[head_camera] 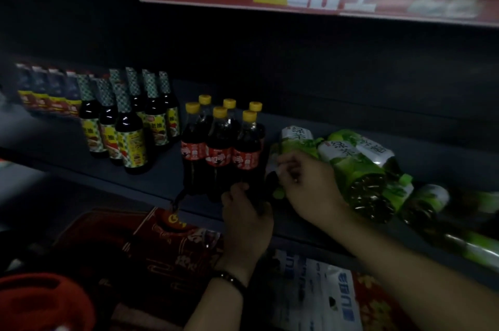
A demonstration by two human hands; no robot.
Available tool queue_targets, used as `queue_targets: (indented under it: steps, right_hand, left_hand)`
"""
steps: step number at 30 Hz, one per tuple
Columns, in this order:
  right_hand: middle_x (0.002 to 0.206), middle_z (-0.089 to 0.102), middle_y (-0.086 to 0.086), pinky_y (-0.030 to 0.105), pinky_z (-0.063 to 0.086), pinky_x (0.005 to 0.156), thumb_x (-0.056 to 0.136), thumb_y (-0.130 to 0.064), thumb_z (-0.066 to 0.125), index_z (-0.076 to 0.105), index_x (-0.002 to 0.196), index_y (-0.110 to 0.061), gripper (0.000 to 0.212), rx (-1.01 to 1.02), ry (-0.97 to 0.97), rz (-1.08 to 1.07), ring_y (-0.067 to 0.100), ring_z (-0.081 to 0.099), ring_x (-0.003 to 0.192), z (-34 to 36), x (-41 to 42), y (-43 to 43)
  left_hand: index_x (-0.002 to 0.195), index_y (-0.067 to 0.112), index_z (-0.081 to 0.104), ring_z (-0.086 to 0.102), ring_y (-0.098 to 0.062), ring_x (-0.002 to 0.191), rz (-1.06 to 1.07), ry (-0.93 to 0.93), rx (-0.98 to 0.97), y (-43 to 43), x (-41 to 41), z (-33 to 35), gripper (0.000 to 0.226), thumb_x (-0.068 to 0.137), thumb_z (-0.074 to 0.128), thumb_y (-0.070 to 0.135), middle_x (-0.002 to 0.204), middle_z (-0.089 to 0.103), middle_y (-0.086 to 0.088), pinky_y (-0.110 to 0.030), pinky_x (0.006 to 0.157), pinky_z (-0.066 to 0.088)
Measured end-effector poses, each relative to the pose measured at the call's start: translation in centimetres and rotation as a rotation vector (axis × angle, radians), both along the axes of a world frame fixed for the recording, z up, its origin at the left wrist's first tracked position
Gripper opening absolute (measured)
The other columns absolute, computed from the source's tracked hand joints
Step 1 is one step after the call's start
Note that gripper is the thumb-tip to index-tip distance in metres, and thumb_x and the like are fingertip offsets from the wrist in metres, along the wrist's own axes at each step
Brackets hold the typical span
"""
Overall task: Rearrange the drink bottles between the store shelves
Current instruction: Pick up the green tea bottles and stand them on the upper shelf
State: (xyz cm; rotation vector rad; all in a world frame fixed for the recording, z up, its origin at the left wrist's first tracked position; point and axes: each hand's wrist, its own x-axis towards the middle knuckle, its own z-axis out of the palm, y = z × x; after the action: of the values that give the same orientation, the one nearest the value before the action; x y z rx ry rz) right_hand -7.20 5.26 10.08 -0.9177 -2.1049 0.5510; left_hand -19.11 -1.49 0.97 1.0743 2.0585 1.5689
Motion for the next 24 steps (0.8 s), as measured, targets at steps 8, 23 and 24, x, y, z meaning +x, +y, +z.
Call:
queue_targets:
  steps: [8, 23, 24]
  right_hand:
    - [0.098, 0.067, -0.007, 0.002, 0.041, 0.076, 0.088, -0.012, 0.08, 0.067, 0.105, -0.019, 0.022, 0.198, 0.169, -0.329, 0.003, 0.061, 0.088, -0.9, 15.4, -1.2]
    - [0.157, 0.039, -0.005, 0.021, 0.037, 0.107, 0.072, -0.063, 0.089, 0.024, 0.161, -0.039, 0.113, -0.058, 0.199, -0.217, 0.006, 0.037, 0.141, -5.0, 13.2, 4.3]
    - [0.158, 0.041, -0.003, 0.024, 0.039, 0.108, 0.071, -0.065, 0.088, 0.026, 0.161, -0.038, 0.112, -0.054, 0.191, -0.233, 0.01, 0.04, 0.143, -4.9, 12.7, 4.6]
  left_hand:
    - [0.133, 0.029, 0.053, 0.054, -0.01, 0.114, -0.222, 0.267, 0.075, -0.8, 6.3, 0.7, 0.043, 0.096, 0.075, 0.02, 0.13, 0.046, 0.008, -0.027, 0.101, 0.048]
    - [0.13, 0.025, 0.071, 0.077, -0.01, 0.109, -0.339, -0.813, 0.27, 5.4, 13.0, 5.3, 0.051, 0.107, 0.036, 0.056, 0.119, 0.081, 0.008, -0.038, 0.093, 0.056]
    - [0.133, 0.02, 0.071, 0.077, -0.015, 0.112, -0.338, -0.875, 0.264, 5.5, 12.9, 5.4, 0.05, 0.109, 0.04, 0.051, 0.122, 0.081, 0.001, -0.038, 0.094, 0.056]
